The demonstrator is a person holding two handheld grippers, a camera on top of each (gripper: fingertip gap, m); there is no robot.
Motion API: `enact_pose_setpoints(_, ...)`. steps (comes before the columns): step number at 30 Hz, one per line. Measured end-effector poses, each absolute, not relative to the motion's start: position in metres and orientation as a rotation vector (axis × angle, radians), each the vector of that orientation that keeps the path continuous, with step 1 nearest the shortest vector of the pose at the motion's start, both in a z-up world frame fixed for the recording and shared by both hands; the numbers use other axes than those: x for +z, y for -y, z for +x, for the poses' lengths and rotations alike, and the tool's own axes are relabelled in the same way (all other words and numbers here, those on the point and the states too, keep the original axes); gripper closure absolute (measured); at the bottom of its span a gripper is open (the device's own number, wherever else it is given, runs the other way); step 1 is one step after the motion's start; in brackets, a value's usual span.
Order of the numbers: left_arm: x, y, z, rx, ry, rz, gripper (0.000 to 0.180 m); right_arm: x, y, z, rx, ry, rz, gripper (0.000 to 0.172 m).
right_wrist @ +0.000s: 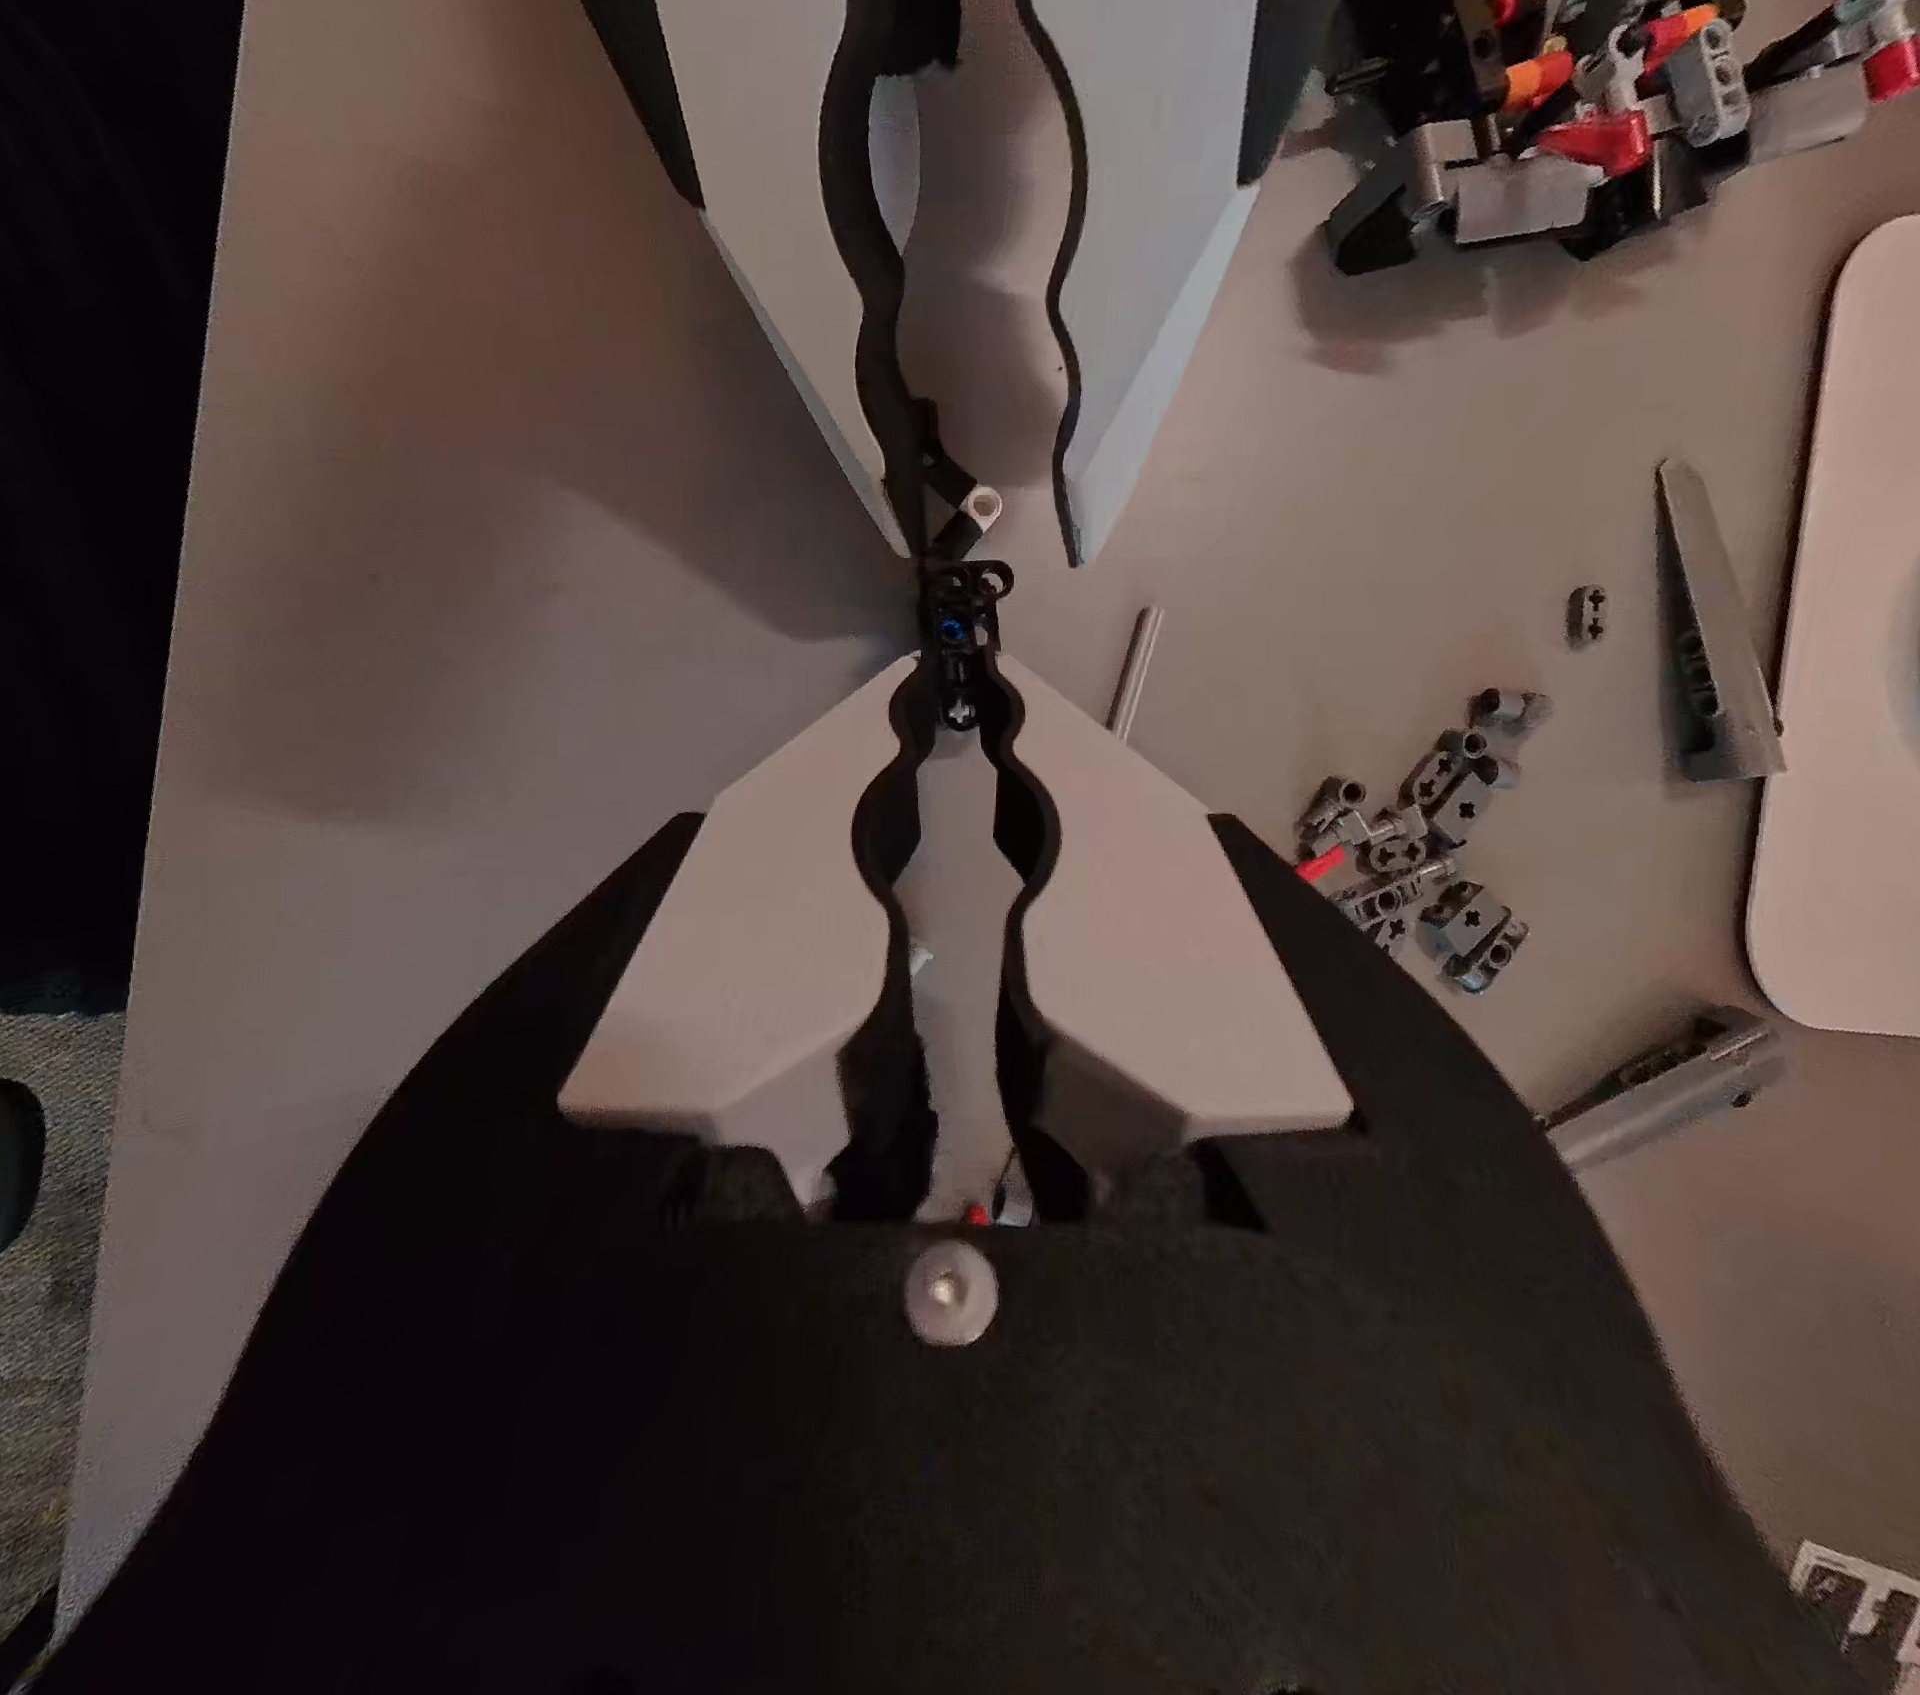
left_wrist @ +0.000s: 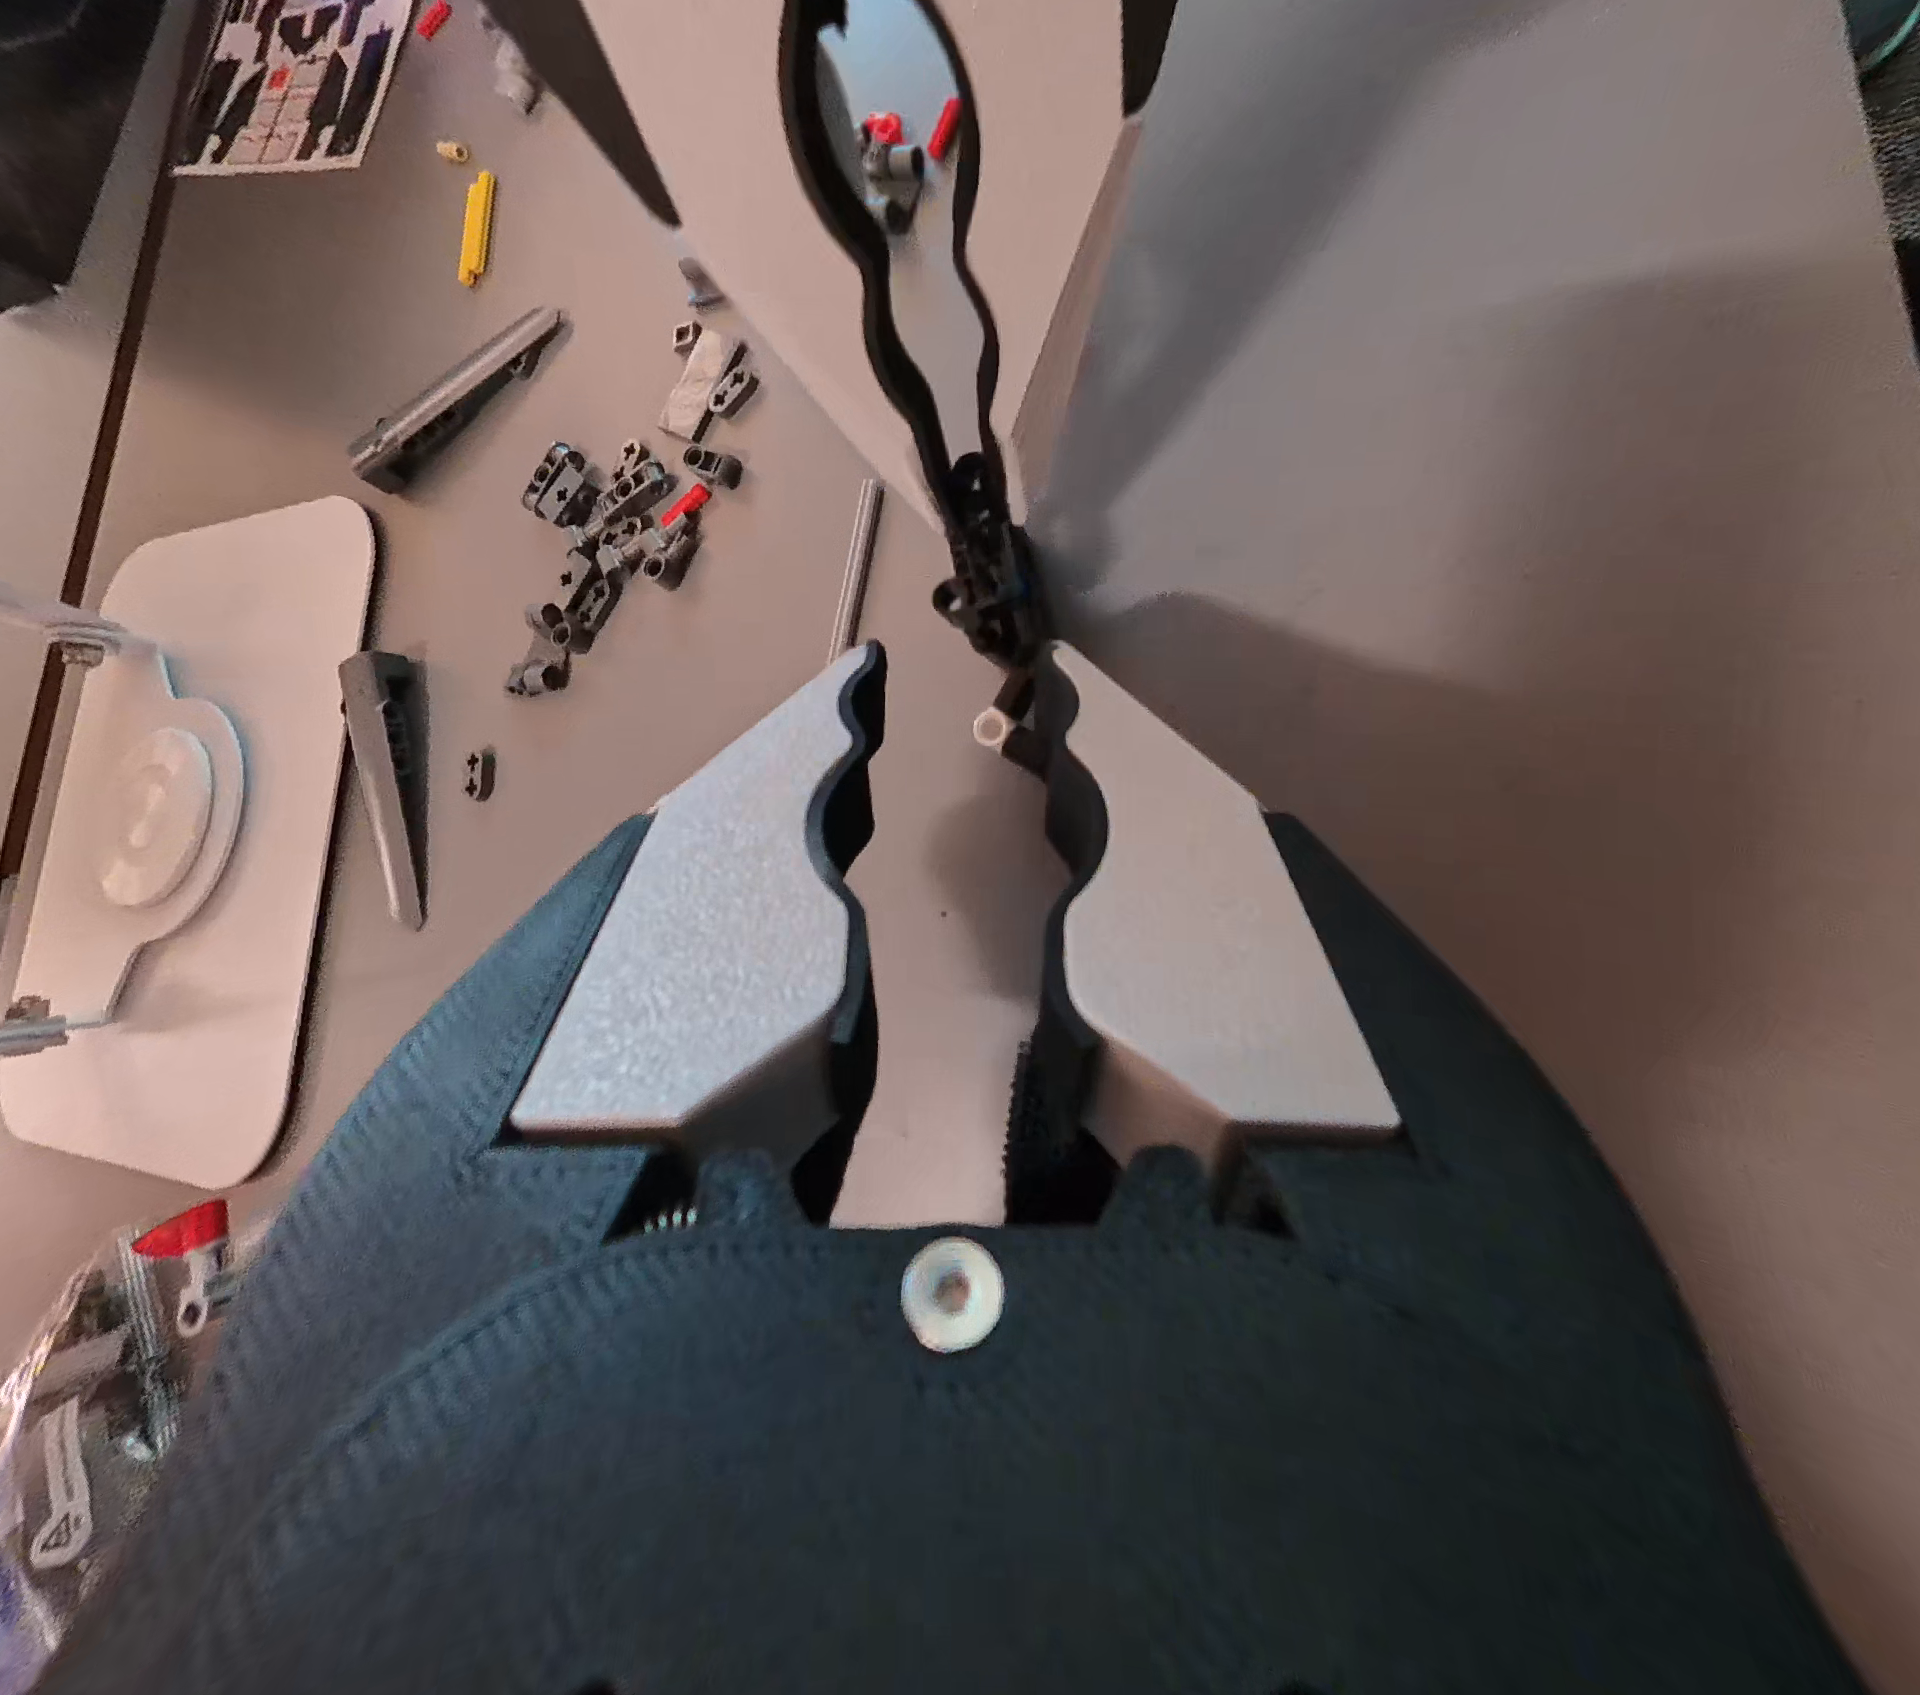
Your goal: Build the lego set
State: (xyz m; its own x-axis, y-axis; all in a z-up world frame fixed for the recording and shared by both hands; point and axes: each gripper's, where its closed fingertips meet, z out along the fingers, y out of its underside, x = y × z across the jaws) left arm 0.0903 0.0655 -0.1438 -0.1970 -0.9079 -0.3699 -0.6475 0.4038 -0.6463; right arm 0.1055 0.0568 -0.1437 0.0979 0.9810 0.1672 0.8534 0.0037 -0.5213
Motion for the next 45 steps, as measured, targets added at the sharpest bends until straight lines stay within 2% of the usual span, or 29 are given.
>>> enact_pose_setpoints(19,-0.155,-0.062,0.098,-0.39,-1.944,-1.295,0.162,-0.15,-0.057,0.102,0.397,1.826,-1.923,0.166)
enact_pose_setpoints(24,-0.144,-0.061,0.098,-0.432,-1.91,-1.285,0.162,-0.15,-0.058,0.101,0.408,1.837,-1.933,0.166)
enact_pose_setpoints(30,-0.145,-0.057,0.099,-0.458,-1.915,-1.292,0.172,-0.15,-0.058,0.101,0.43,1.848,-1.95,0.166)
enact_pose_setpoints(45,-0.146,-0.058,0.099,-0.484,-1.913,-1.296,0.176,-0.151,-0.058,0.102,0.588,1.833,-2.071,0.165)
